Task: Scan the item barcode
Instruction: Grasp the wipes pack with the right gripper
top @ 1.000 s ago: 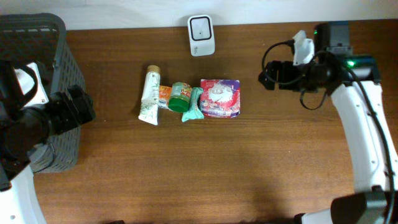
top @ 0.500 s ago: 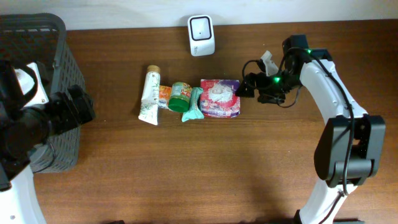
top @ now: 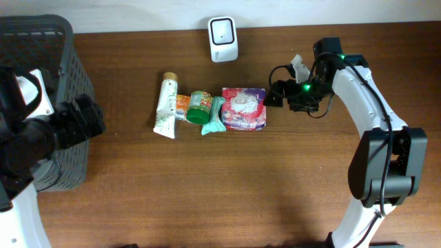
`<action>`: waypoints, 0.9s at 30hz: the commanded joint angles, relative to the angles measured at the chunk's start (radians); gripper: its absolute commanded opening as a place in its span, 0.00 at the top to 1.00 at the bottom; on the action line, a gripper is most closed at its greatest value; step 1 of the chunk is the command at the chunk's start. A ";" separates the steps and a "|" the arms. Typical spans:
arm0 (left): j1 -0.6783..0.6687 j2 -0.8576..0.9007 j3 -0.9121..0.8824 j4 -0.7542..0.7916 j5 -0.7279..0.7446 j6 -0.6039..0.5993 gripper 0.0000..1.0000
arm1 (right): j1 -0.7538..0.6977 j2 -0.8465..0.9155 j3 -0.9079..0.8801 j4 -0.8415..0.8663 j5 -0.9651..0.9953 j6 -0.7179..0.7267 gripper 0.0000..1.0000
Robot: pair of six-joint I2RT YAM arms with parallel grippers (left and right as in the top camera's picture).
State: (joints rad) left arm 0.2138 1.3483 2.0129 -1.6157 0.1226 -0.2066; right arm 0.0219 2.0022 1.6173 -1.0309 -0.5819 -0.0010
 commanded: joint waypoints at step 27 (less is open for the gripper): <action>0.005 -0.002 -0.002 -0.002 0.000 -0.010 0.01 | 0.066 0.003 -0.378 0.515 -0.194 0.231 0.70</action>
State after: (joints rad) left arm 0.2138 1.3483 2.0129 -1.6154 0.1226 -0.2066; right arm 0.0872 2.0026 1.2469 -0.5182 -0.7612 0.2188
